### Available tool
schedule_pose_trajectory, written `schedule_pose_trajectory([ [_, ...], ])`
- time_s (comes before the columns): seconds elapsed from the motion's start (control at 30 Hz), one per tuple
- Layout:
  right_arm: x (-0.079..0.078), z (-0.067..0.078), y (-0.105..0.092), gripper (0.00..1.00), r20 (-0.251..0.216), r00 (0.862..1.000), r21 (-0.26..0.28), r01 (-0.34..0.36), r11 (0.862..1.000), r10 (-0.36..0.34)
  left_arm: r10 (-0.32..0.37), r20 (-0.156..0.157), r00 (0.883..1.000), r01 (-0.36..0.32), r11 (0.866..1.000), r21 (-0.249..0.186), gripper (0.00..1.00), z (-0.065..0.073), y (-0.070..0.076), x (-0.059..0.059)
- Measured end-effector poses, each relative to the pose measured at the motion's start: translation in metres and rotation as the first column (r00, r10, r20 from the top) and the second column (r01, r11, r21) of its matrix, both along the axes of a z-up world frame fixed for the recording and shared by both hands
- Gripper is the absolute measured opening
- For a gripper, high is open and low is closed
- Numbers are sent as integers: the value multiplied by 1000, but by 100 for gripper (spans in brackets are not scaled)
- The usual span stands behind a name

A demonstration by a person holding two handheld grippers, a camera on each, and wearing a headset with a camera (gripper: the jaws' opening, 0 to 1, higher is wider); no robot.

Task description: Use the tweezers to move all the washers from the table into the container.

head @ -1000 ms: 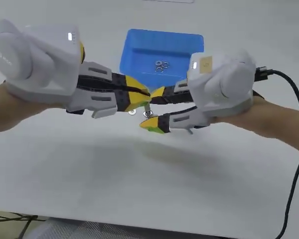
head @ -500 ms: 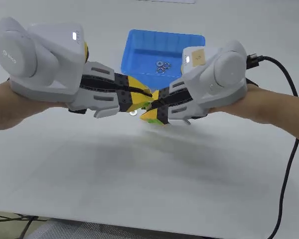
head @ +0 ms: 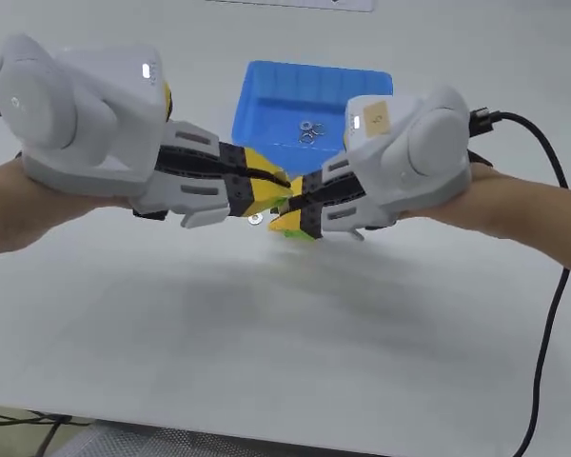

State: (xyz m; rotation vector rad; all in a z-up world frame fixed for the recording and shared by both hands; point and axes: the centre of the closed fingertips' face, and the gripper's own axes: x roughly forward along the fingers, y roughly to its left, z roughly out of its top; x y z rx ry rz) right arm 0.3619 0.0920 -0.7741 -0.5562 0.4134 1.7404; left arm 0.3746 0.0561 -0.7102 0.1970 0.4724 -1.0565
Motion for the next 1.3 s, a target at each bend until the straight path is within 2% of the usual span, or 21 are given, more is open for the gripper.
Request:
schedule_pose_trajectory([
  [0.1, 1, 2, 1, 8, 8, 1000, 3, 10, 1000, -10, -5, 28, 1000, 4, 1000, 20, 7, 1, 2, 0],
  [0.23, 0, 3, 1, 8, 4, 1000, -1, 18, 1000, -18, 0, 21, 1000, -1, 1000, 13, 9, 3, 4, 0],
  [0.33, 2, 6, 1, 8, 5, 999, 1, 32, 999, -32, 0, 14, 1000, -1, 1000, 20, 16, 2, 5, -3],
  [0.43, 2, 10, 1, 8, 6, 999, 2, 39, 999, -39, 6, 38, 999, -7, 1000, 29, 21, 3, 6, -5],
  [0.6, 4, 16, 0, 8, 10, 998, 3, 57, 998, -57, 53, 64, 997, -53, 999, 4, 29, 12, 12, -3],
  [0.67, 7, 17, -3, 8, 0, 997, 1, 81, 997, -81, 71, 61, 996, -69, 997, -26, 33, 17, 14, -5],
  [0.73, 9, 20, -4, 8, -8, 995, 4, 97, 995, -97, 81, 58, 995, -79, 996, -29, 38, 18, 18, -8],
  [0.87, 10, 32, -6, 8, -13, 994, 20, 113, 993, -113, 117, 62, 991, -116, 993, -23, 50, 18, 27, -16],
  [0.9, 11, 35, -7, 8, -11, 993, 24, 118, 993, -118, 124, 71, 990, -122, 992, -31, 51, 19, 28, -17],
  [0.97, 13, 42, -8, 9, -8, 991, 34, 134, 990, -133, 153, 58, 987, -148, 986, -72, 56, 24, 30, -22],
  [1.0, 15, 46, -9, 9, -6, 990, 38, 142, 989, -142, 164, 55, 985, -160, 985, -72, 58, 24, 33, -24],
  [1.1, 18, 57, -10, 9, 1, 988, 53, 155, 987, -155, 195, 73, 978, -190, 979, -67, 66, 24, 39, -27],
  [1.17, 22, 67, -9, 9, 4, 986, 70, 164, 984, -165, 224, 64, 972, -217, 971, -98, 70, 26, 43, -31],
  [1.2, 24, 71, -8, 9, 4, 985, 78, 169, 982, -170, 237, 49, 970, -230, 967, -112, 72, 25, 45, -32],
  [1.27, 28, 82, -6, 9, 9, 984, 98, 175, 980, -177, 248, 38, 968, -242, 964, -113, 75, 22, 49, -37],
  [1.3, 31, 89, -4, 9, -7, 982, 117, 190, 975, -190, 254, 35, 967, -249, 962, -111, 76, 20, 51, -40],
])
